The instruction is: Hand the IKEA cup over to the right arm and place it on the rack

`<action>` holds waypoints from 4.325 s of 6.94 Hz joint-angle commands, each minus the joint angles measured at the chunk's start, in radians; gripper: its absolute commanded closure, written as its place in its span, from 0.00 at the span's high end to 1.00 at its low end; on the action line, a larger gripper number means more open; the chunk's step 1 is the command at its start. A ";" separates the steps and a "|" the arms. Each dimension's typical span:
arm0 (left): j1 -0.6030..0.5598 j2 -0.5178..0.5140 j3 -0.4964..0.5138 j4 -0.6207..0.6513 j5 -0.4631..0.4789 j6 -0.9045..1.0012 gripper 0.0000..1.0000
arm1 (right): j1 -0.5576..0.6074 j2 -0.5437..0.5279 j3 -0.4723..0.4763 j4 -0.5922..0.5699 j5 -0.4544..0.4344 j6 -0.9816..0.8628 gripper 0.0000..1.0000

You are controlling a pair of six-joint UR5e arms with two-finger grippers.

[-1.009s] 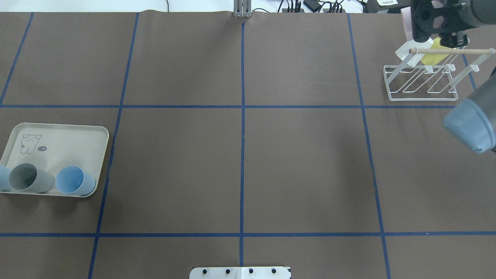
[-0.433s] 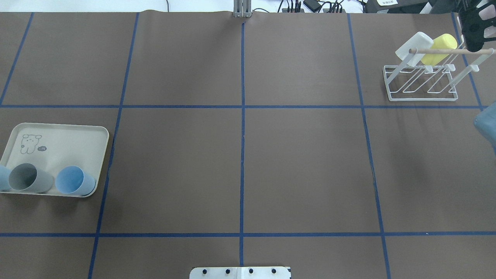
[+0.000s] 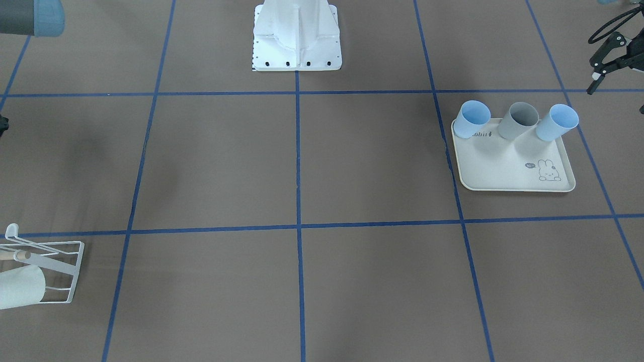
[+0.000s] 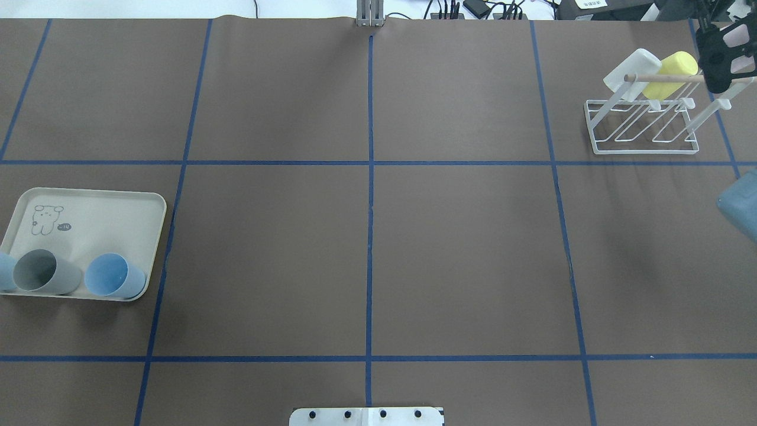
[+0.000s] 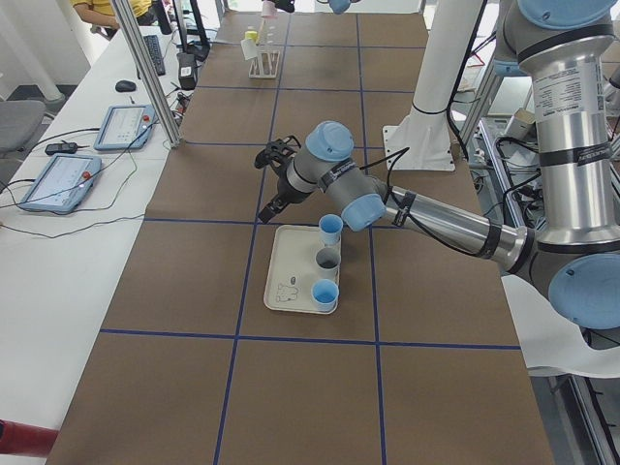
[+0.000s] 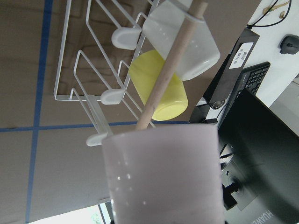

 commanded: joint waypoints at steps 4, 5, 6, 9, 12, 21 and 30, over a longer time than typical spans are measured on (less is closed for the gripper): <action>0.000 -0.002 -0.002 0.000 0.000 -0.007 1.00 | -0.121 -0.034 -0.069 0.000 -0.176 0.104 0.00; 0.000 -0.002 -0.002 0.000 0.000 -0.007 1.00 | -0.126 -0.031 -0.110 0.008 -0.213 0.113 0.00; 0.000 -0.002 0.001 0.000 0.000 -0.007 1.00 | -0.126 -0.031 -0.130 0.044 -0.221 0.104 0.00; 0.000 -0.001 -0.001 0.000 -0.002 -0.007 1.00 | -0.140 -0.019 -0.146 0.052 -0.225 0.110 0.00; 0.000 -0.001 -0.004 0.000 0.000 -0.007 1.00 | -0.155 -0.014 -0.165 0.054 -0.238 0.105 0.00; 0.000 -0.001 -0.004 -0.018 -0.002 -0.029 1.00 | -0.178 -0.006 -0.207 0.061 -0.282 0.019 0.87; 0.021 0.010 0.090 -0.137 0.011 -0.037 1.00 | -0.177 0.124 0.059 0.060 0.358 0.689 0.99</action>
